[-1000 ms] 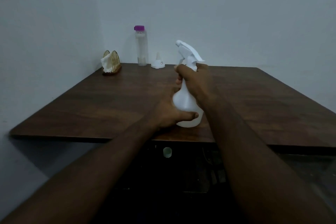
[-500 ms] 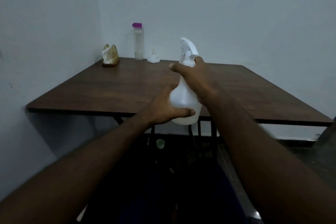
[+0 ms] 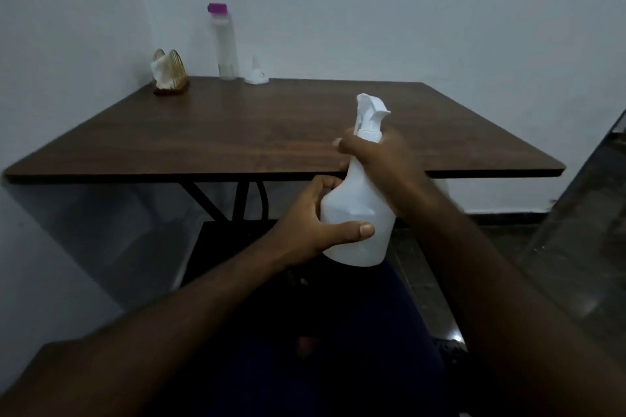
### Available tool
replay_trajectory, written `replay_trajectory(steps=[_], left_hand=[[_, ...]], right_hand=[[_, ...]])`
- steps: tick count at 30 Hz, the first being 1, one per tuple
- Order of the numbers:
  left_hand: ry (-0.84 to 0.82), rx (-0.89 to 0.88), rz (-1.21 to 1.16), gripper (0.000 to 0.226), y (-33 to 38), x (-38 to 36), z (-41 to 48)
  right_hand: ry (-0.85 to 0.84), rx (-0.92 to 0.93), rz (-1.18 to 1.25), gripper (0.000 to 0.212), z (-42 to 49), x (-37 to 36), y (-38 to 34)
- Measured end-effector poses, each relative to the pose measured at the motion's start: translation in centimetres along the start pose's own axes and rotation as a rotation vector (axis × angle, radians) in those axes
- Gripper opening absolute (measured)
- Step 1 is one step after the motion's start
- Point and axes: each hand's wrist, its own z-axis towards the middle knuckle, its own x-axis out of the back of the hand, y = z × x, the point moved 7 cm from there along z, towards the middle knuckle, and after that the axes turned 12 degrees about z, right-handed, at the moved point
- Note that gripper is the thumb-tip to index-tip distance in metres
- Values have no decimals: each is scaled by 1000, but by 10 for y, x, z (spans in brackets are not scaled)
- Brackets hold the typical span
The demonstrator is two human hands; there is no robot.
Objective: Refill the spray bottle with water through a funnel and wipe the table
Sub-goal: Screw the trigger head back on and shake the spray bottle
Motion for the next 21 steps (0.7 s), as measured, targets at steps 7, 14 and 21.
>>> replay_trajectory(steps=[7,14,21], left_hand=[[2,42,-132,70,-9,-15,-12],[-75,101,-105,77,-22,-24,-24],[-94,130,-48,81,-26,-36,-22]], right_hand=[[-26,66,-118,21,-8,2,12],[12,69,-169,20,-13,-3,27],[69,37,-224,22,-19,6,33]])
